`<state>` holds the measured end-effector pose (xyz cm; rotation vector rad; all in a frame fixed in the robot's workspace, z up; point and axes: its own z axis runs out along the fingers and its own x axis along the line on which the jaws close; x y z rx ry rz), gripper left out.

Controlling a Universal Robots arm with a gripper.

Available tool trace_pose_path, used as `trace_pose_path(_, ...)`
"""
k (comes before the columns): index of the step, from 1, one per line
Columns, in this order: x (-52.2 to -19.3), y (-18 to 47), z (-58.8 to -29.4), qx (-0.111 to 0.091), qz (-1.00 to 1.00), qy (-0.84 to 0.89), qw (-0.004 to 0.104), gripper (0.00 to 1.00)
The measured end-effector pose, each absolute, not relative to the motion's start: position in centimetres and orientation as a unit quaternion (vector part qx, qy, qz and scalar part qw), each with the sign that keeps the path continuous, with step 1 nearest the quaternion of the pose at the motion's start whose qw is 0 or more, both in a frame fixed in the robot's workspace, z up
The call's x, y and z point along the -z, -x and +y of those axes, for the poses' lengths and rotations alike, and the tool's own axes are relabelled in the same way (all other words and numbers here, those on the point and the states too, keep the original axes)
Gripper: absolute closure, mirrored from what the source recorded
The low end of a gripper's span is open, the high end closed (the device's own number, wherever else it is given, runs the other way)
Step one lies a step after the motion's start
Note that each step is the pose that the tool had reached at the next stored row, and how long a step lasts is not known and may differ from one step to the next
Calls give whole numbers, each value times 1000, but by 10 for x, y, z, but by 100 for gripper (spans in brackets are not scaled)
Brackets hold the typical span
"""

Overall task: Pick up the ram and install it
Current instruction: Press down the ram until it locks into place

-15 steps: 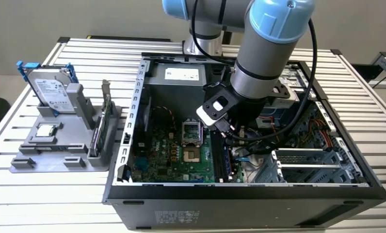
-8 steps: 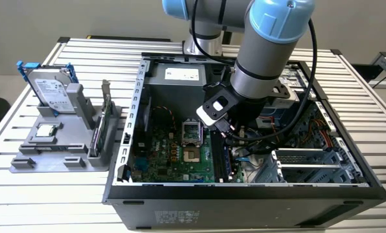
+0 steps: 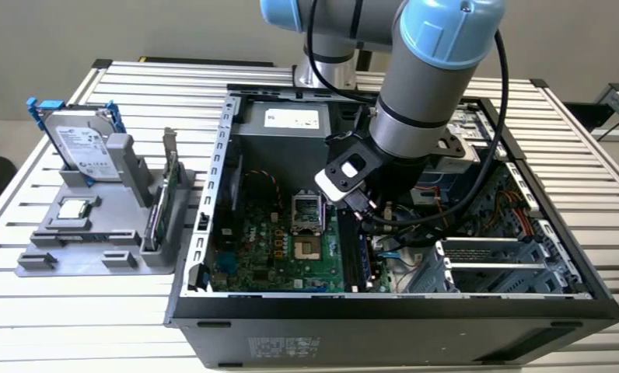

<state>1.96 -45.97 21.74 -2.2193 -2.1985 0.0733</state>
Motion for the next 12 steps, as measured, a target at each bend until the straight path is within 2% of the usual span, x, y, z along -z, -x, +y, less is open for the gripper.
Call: trace_pose_path(12, -225, -20, -460, -22, -704, 710, 9, 100)
